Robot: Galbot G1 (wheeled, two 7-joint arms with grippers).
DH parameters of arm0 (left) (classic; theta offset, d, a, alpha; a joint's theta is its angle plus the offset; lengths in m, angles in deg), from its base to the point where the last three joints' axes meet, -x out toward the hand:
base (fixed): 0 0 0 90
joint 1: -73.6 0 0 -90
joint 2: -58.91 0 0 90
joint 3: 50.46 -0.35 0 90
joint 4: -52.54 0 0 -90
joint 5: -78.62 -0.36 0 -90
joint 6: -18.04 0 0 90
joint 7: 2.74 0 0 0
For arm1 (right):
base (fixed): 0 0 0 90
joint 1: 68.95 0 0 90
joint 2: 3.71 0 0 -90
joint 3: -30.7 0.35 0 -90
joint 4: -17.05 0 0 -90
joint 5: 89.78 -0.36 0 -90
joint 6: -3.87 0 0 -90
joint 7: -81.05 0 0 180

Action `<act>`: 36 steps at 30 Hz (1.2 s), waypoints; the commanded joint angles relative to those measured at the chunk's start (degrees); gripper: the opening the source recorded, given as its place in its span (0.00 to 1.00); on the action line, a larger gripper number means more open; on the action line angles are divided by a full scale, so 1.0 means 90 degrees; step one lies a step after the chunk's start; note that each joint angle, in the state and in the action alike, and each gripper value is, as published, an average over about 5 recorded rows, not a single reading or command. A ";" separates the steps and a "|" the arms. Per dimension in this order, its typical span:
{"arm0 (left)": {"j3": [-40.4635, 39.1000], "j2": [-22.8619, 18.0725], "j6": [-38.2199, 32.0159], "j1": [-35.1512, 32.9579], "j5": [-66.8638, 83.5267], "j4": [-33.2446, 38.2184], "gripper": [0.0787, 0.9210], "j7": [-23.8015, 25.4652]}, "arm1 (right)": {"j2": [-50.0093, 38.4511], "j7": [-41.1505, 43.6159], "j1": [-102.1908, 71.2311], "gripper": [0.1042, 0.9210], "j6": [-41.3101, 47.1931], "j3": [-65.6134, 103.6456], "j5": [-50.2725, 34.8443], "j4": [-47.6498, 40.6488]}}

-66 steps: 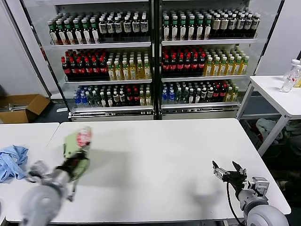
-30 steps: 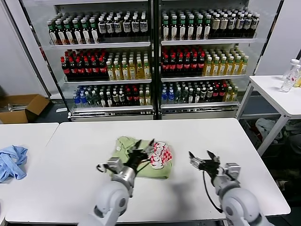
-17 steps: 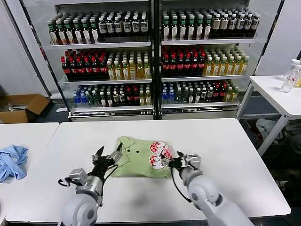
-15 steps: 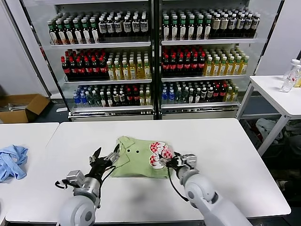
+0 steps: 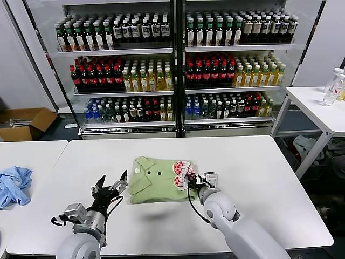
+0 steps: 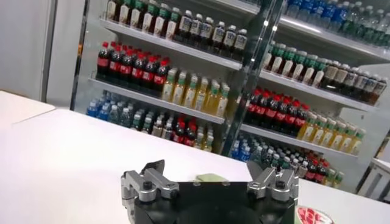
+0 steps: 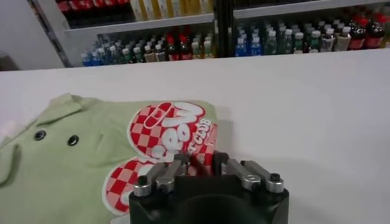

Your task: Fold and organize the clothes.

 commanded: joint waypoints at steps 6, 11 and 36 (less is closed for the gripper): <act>0.0018 0.0015 -0.0025 -0.0226 -0.0225 0.0196 0.88 0.0035 | -0.1475 0.1336 -0.0085 0.05 -0.0379 0.0729 0.1238 0.0243; -0.0106 -0.0013 -0.0062 -0.0347 -0.0624 0.0367 0.88 0.0116 | -0.1715 0.1710 -0.0832 0.02 -0.1079 0.1539 0.1966 0.1039; -0.0159 -0.0050 -0.0353 -0.1292 -0.1599 0.1338 0.88 0.0712 | -0.1028 0.1529 -0.4801 0.84 -0.2644 0.4158 0.3362 0.3754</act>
